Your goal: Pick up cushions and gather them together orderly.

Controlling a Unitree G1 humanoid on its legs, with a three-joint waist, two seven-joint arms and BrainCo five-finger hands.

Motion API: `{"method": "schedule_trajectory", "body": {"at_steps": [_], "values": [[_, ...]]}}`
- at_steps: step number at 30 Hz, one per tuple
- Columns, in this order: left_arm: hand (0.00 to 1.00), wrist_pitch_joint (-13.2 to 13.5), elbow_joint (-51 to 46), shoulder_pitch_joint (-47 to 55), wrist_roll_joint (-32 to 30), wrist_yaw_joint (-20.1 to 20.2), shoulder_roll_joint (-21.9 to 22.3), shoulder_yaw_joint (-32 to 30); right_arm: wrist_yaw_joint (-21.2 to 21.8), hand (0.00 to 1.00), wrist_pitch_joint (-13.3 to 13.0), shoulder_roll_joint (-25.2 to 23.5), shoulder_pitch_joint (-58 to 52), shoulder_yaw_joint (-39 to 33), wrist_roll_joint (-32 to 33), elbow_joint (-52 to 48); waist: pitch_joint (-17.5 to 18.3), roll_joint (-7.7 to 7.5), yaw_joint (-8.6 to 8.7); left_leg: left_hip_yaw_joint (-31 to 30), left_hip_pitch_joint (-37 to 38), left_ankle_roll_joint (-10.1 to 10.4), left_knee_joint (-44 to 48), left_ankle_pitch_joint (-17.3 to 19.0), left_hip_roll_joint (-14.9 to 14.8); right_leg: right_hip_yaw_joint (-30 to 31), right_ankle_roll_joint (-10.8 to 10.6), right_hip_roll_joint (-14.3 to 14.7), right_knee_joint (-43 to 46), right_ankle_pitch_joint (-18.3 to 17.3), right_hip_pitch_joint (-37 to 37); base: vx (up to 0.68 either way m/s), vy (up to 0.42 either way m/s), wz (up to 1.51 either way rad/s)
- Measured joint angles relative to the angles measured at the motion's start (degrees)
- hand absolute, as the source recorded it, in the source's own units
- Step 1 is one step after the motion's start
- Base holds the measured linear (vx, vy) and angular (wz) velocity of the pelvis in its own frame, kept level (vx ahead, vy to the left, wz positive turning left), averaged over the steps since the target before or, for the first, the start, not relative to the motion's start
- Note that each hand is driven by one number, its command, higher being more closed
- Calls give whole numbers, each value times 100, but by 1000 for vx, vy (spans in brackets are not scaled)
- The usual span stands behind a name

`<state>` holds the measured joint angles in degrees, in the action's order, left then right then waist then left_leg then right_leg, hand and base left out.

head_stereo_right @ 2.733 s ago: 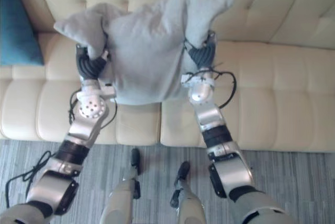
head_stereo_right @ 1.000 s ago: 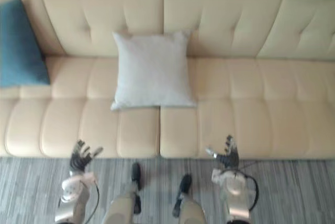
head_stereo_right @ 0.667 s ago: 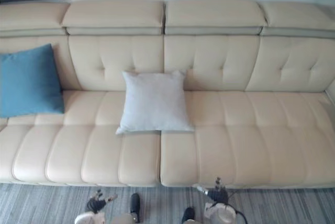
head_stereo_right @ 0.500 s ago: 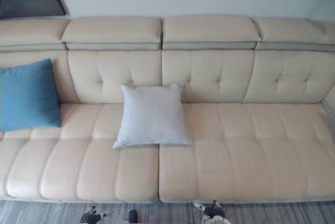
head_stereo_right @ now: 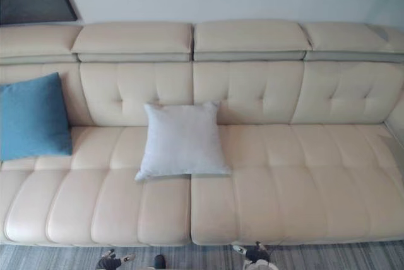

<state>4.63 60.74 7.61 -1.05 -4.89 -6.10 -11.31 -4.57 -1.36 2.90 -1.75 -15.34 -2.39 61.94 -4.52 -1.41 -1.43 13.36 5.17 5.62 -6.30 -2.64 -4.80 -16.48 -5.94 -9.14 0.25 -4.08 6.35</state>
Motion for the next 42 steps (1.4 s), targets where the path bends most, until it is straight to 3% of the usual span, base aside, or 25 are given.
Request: {"method": "schedule_trajectory", "body": {"at_steps": [10, 12, 13, 14, 15, 16, 17, 21, 24, 26, 27, 28, 30, 31, 32, 36, 37, 42], "values": [[0, -14, 74, -248, 3, -26, -205, 278, -105, 0, 161, -38, 230, 526, -438, -48, -316, -167, 115, 845, 31, -89, 38, 2, 19, 562, 1, -158, 896, 24, -857, -78, 39, -45], [0, -22, 59, -349, 2, -51, -193, 302, -108, 0, 162, -14, 344, 652, -440, -55, -323, -120, 94, 992, -195, -200, 85, -29, -98, 469, 0, -124, 849, 339, -1065, -125, 13, -21], [0, -27, 39, -452, 2, -60, -148, 285, -100, 0, 162, -46, 397, 653, -430, -73, -384, -116, 127, 1000, -300, -247, 162, -65, -138, -15, 275, -356, 1990, -222, -1283, -60, -31, 3], [0, -38, -58, -454, 3, -63, -151, 341, -101, 0, 156, -51, 384, 662, -447, -41, -362, -151, 151, 983, -315, -260, 220, -104, -122, -318, 200, -639, 3072, -602, -1236, -40, -51, 9], [0, -37, -81, -455, 3, -61, -151, 344, -102, 0, 158, -51, 383, 662, -448, -22, -343, -183, 146, 971, -332, -260, 261, -104, -123, -375, 170, -697, 3228, -645, -1149, -16, -121, 9], [0, -37, -152, -449, 10, -63, -169, 338, -102, 0, 161, -50, 334, 662, -449, -18, -263, -307, 125, 955, -440, -255, 417, -107, -112, -430, 72, -822, 3323, -750, -852, -4, -195, 2], [0, -33, -199, -475, 16, -67, -207, 330, -106, 0, 161, -17, 436, 662, -450, -28, -217, -406, 88, 993, -622, -245, 674, -114, -160, -366, -27, -699, 2939, -876, -809, -32, -250, -8], [0, -37, -211, -482, 140, -121, 43, 351, -219, 0, 161, 259, 676, 731, -509, -37, -272, -16, 4, 1093, -1070, -169, 1115, -163, -501, -373, 11, -34, 1081, -858, -201, -97, -191, -20], [0, -28, -198, -495, 257, -157, 241, 404, -283, 0, 177, 409, 630, 730, -518, -33, -443, 354, -6, 919, -1071, -19, 1015, -404, -745, -497, 208, 308, 672, -541, -32, -205, -86, 9], [0, -6, -196, -469, 290, -171, 239, 459, -284, 0, 190, 406, 616, 727, -549, -36, -438, 396, -7, 734, -1010, 39, 759, -735, -721, -520, 244, 329, 760, -536, -103, -202, -45, 8], [0, 2, -197, -482, 322, -160, 264, 469, -286, 0, 184, 445, 601, 671, -550, -35, -464, 347, -1, 453, -1058, 49, 816, -706, -664, -585, 304, 238, 797, -537, -221, -197, -26, -1], [0, 3, -196, -486, 350, -156, 274, 464, -287, 0, 186, 440, 605, 644, -553, -32, -464, 349, -13, 367, -1079, 26, 922, -594, -635, -580, 315, 195, 824, -540, -251, -160, 25, -9], [0, 0, -164, -478, 369, -148, 293, 431, -307, 0, 190, 502, 526, 526, -567, -37, -465, 346, -11, -124, -1035, -45, 1601, 141, -300, -316, 287, -22, 925, -522, -400, -98, 105, -25], [0, 0, -162, -462, 381, -148, 303, 419, -312, 0, 191, 502, 511, 495, -574, -36, -463, 350, -22, -212, -988, -31, 1635, 254, -246, -225, 264, -32, 948, -512, -438, -99, 171, -57], [0, 1, -160, -420, 430, -151, 345, 316, -315, 0, 193, 489, 458, 464, -630, -36, -465, 404, -45, -494, -835, 27, 1570, 592, -192, 19, 141, 13, 957, -473, -508, -58, 134, -59], [0, 3, -167, -418, 512, -136, 381, -30, -299, 0, 251, 240, 289, 438, -668, -45, -419, 238, -129, -935, -769, 133, 1685, 1099, 252, 666, 42, -59, 611, -66, -613, -41, 192, -85], [0, -1, -163, -417, 512, -139, 420, -107, -290, 0, 251, 161, 274, 438, -668, -50, -404, 232, -164, -1075, -722, 35, 1695, 1156, 383, 860, 33, -53, 431, 74, -612, 40, 235, -123], [0, -16, -157, -417, 445, -107, 555, -267, -273, 0, 247, 89, 161, 422, -667, -283, -351, 255, -67, -565, -660, -246, 1871, 1293, 324, 1316, -38, -7, 332, 279, -663, 64, 113, -60]]}}
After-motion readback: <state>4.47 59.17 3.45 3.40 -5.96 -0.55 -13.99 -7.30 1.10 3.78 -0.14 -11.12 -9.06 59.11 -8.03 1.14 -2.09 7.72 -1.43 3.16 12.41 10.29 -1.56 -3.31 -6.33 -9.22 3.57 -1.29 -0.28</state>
